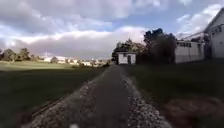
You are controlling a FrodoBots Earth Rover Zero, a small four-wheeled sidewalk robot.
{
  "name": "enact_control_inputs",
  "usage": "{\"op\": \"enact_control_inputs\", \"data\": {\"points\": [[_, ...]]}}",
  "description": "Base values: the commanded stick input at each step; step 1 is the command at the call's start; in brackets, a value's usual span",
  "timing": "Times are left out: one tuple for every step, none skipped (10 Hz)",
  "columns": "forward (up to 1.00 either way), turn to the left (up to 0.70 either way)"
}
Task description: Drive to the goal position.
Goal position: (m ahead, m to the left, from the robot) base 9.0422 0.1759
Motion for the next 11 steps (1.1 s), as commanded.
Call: {"op": "enact_control_inputs", "data": {"points": [[1.0, 0.0], [1.0, 0.0], [1.0, 0.0], [1.0, 0.0], [1.0, 0.0], [1.0, 0.0], [1.0, 0.0], [1.0, 0.0], [1.0, 0.0], [1.0, 0.0], [1.0, 0.0]]}}
